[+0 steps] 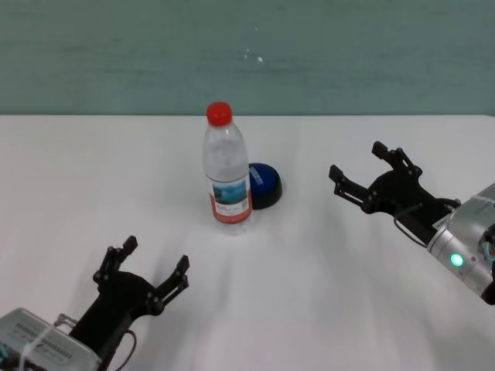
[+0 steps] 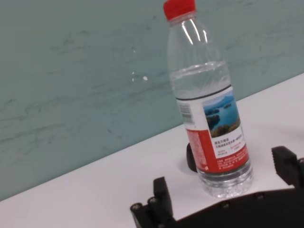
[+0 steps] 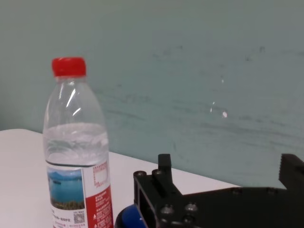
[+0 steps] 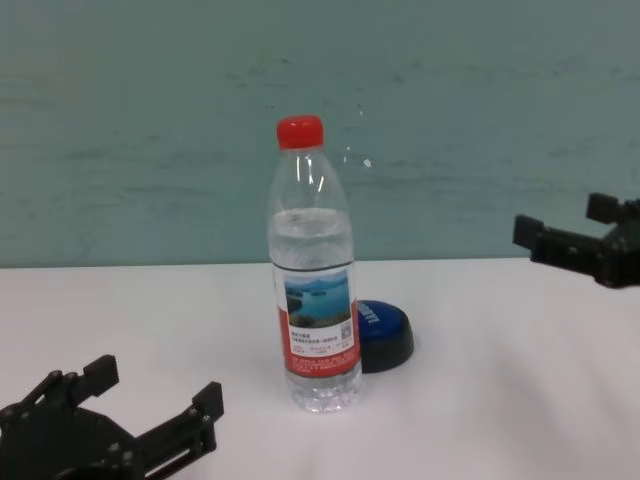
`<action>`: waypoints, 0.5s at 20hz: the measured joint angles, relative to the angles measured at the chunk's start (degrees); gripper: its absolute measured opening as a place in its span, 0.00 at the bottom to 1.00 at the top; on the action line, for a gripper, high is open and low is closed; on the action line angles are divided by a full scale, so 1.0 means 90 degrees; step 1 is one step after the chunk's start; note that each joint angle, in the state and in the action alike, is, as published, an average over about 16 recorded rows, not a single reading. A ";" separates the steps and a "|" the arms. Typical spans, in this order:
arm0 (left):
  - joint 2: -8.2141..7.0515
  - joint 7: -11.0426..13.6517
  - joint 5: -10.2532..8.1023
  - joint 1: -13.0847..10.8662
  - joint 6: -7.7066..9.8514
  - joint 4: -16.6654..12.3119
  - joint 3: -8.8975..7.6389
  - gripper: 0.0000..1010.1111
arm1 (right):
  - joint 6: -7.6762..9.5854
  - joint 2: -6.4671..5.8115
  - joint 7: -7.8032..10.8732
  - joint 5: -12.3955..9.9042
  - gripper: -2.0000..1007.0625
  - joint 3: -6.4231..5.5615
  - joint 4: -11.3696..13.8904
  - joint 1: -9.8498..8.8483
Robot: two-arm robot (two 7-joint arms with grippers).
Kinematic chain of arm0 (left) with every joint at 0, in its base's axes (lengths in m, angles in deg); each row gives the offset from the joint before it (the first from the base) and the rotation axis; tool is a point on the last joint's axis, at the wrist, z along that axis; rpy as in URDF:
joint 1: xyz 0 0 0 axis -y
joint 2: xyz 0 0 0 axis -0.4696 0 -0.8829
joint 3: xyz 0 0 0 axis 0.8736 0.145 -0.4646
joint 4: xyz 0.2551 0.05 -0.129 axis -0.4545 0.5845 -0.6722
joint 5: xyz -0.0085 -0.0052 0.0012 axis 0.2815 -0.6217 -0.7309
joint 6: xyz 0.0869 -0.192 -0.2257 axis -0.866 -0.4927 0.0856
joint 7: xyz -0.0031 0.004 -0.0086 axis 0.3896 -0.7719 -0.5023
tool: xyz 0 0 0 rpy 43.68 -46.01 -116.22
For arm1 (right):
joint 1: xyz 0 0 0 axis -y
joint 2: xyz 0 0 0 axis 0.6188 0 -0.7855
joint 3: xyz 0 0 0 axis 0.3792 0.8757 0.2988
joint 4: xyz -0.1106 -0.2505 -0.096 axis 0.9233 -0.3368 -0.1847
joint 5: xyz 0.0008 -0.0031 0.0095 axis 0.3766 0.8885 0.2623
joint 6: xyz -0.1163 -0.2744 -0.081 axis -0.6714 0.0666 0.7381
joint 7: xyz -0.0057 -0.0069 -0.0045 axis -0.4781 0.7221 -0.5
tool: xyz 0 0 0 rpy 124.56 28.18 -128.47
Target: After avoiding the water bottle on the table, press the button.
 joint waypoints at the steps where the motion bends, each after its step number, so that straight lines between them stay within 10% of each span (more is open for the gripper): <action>1: 0.0000 0.0000 0.0000 0.0000 0.0000 0.0000 0.0000 0.99 | -0.0032 0.0019 -0.0028 0.0005 1.00 -0.0016 0.0033 -0.0074; 10: 0.0000 0.0000 0.0000 0.0000 0.0000 0.0000 0.0000 0.99 | -0.0381 0.0323 -0.0298 0.0195 1.00 -0.0101 0.0245 -0.0643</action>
